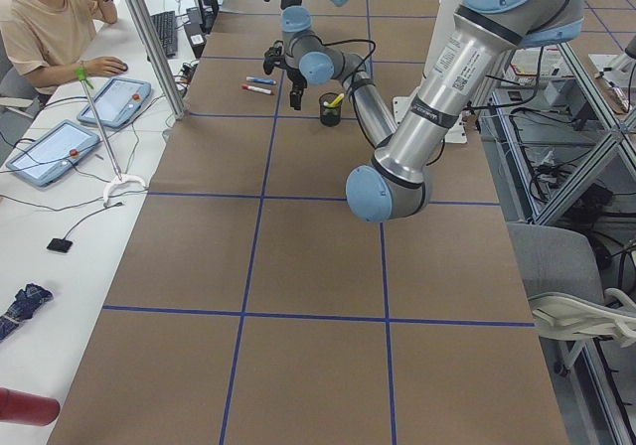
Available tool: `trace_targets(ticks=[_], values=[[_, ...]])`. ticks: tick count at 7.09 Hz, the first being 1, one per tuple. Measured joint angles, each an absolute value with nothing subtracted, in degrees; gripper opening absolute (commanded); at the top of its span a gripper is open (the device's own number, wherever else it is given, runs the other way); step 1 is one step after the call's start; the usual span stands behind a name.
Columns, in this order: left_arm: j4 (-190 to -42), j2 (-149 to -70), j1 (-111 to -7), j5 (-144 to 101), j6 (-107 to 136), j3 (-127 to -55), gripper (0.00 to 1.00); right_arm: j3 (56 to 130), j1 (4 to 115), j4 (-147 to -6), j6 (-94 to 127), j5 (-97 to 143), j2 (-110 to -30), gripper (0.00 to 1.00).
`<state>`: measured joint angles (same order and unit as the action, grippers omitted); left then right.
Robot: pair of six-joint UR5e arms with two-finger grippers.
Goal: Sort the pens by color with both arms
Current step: 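Move the right gripper over the black mesh pen cup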
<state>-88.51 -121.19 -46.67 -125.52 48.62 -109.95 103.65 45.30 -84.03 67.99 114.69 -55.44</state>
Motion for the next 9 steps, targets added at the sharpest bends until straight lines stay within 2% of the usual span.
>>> trace_targets(ticks=[2, 4, 6, 7, 9], values=[[-89.0, -115.9, -49.7, -125.7, 39.1, -111.7, 0.99, 103.7, 38.4, -85.4, 74.8, 104.9, -52.3, 0.98], [-89.2, -113.8, -51.2, -126.1, 35.3, -111.9, 0.99, 104.0, 33.1, -94.5, 77.5, 97.9, -47.9, 0.95], [-89.3, -113.4, -51.5, -126.2, 34.6, -111.9, 0.99, 103.3, 28.7, -103.9, 77.9, 95.0, -42.8, 0.86], [-89.3, -113.4, -51.6, -126.2, 34.6, -111.9, 0.99, 101.2, 27.4, -106.8, 77.9, 94.8, -40.0, 0.77], [-89.3, -113.4, -51.6, -126.2, 34.7, -111.9, 0.99, 92.5, 26.3, -108.6, 77.3, 95.5, -33.2, 0.66]])
